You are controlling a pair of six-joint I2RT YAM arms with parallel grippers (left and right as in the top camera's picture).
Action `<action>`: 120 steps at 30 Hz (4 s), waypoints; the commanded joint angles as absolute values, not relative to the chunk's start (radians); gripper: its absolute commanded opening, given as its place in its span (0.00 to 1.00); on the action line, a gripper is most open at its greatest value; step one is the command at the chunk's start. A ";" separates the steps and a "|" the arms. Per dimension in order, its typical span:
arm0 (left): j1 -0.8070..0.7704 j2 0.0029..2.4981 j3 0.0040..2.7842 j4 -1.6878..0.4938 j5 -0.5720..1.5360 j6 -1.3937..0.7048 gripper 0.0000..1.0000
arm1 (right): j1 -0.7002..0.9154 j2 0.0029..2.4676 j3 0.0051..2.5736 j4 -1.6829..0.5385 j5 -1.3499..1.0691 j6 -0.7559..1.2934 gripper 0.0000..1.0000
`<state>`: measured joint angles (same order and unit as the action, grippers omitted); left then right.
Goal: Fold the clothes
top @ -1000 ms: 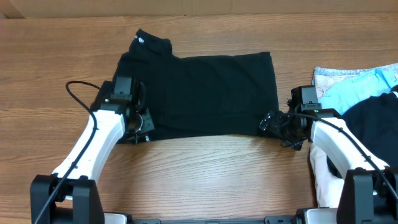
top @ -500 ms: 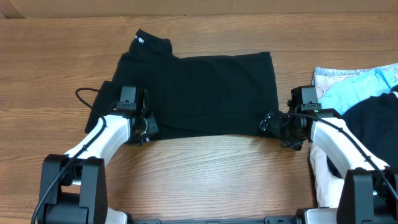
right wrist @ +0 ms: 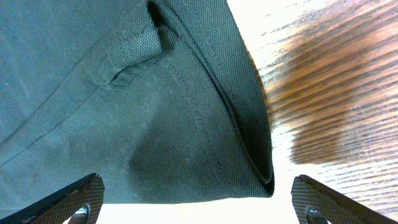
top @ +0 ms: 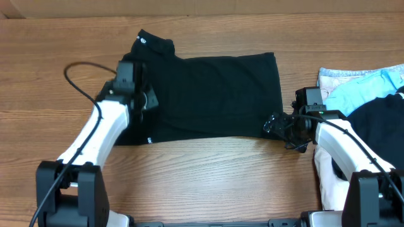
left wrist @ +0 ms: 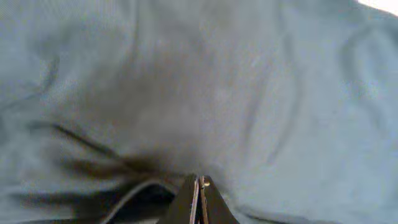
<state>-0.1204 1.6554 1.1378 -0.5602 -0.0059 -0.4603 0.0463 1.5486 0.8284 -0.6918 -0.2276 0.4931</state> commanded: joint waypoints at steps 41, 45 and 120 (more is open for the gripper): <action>-0.081 1.663 1.254 -0.941 -0.048 -0.453 0.06 | 0.044 1.555 0.837 -0.709 -0.191 0.463 1.00; -0.103 1.664 1.155 -0.940 -0.076 -0.471 0.04 | 0.044 1.555 0.837 -0.708 -0.191 0.463 1.00; 0.096 1.699 1.003 -0.671 -0.107 -0.344 0.34 | 0.044 1.555 0.837 -0.742 -0.191 0.463 1.00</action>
<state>0.0978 1.6894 1.0145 -0.6815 -0.1081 -0.3622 0.0463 1.5486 0.8284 -0.7456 -0.2020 0.4702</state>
